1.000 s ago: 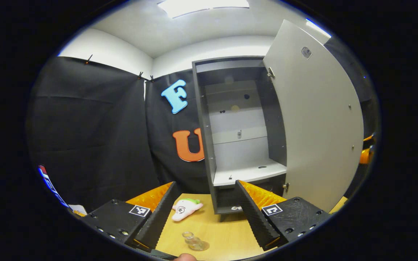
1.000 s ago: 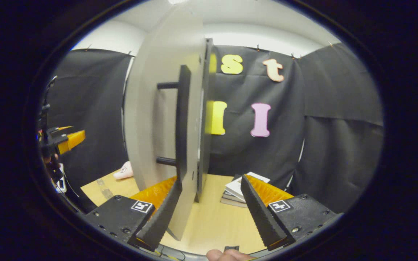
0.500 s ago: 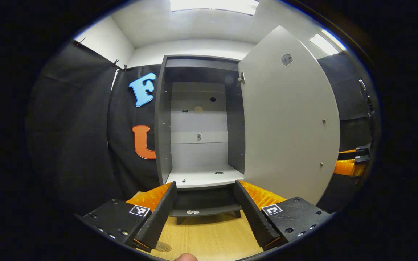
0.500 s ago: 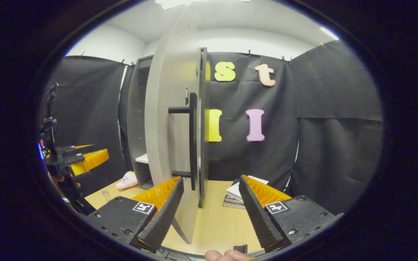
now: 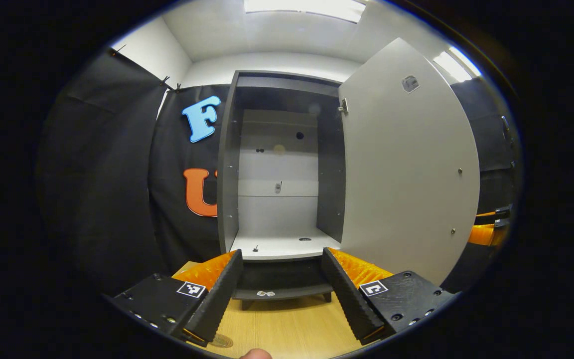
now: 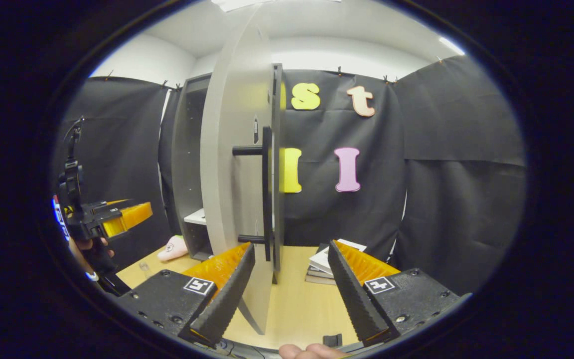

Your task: Open the cabinet door with the right hand, grasp the bottle in the cabinet with the left hand and place it on the coaster, then close the cabinet door with the right hand.

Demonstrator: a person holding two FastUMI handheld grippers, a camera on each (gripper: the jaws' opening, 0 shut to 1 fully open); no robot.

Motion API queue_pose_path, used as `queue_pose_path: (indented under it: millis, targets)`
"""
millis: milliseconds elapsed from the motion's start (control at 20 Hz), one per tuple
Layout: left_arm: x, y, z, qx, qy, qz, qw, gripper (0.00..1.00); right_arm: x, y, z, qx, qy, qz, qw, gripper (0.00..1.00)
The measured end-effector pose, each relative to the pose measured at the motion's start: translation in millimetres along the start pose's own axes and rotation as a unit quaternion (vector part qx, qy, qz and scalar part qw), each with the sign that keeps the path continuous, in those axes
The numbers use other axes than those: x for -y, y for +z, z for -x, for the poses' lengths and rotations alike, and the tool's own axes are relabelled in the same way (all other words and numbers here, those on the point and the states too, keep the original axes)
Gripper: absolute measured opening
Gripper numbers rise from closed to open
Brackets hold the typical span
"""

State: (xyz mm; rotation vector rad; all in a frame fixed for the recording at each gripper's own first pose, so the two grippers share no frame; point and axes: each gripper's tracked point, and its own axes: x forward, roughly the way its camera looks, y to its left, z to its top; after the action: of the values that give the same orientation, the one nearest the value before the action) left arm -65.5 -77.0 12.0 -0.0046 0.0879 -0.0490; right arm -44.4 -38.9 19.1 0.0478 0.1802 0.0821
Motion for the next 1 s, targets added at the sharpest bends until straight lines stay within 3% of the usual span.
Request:
queue_pose_path:
  millis: [600, 1000]
  targets:
    - [-14.2, -6.8, 14.8, -0.009, 0.020, -0.005, 1.000, 0.96, -2.2, 1.1, -3.1, -0.002, 0.017, -0.013, 1.000, 0.95]
    - [-26.4, -11.8, 22.8, -0.017, 0.038, 0.002, 0.999, 0.96, -25.0, 0.3, -6.2, -0.007, 0.050, -0.005, 0.999, 0.95]
